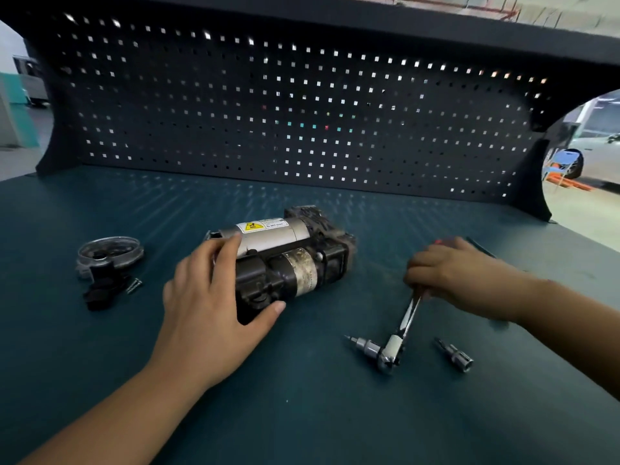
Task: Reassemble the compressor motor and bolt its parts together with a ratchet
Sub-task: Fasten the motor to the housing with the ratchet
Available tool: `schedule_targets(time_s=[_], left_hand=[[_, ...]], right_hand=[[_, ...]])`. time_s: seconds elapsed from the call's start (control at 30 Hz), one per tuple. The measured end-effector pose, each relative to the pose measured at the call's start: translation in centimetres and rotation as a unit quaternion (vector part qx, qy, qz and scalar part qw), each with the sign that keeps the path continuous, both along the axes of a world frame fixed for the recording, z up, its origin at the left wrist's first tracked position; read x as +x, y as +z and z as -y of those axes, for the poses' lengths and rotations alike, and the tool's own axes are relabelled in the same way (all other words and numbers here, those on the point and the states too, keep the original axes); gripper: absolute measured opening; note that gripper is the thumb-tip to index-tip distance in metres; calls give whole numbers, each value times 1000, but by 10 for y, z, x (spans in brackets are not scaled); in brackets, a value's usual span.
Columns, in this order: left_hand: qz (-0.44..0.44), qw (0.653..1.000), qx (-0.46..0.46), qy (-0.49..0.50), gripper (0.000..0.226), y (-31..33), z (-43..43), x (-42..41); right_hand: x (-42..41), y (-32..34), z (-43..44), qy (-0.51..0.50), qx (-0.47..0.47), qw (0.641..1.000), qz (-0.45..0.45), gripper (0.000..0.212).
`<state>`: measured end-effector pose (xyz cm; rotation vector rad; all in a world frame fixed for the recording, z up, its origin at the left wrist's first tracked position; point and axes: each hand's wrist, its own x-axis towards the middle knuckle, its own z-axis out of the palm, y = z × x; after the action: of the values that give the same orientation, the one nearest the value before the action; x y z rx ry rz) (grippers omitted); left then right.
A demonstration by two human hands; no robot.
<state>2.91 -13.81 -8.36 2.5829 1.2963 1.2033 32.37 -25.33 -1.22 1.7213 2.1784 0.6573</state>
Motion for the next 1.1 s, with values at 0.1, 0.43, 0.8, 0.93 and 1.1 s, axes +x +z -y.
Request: schedule_targets(time_s=[0.1, 0.43, 0.8, 0.93, 1.1], left_hand=[[-3, 999, 30, -21, 78, 1, 4, 1], [196, 878, -403, -169, 36, 37, 32, 15], [77, 867, -481, -106, 19, 96, -1, 37], [-38, 889, -448, -85, 18, 109, -11, 45], [-89, 893, -433, -83, 13, 112, -21, 53]], right_hand=[[-13, 23, 18, 48, 94, 994, -10, 26], [-91, 22, 51, -99, 57, 985, -125, 33], [-124, 23, 64, -174, -24, 886, -430, 7], [-125, 11, 60, -177, -3, 837, -517, 9], [-120, 5, 60, -182, -5, 822, -539, 7]])
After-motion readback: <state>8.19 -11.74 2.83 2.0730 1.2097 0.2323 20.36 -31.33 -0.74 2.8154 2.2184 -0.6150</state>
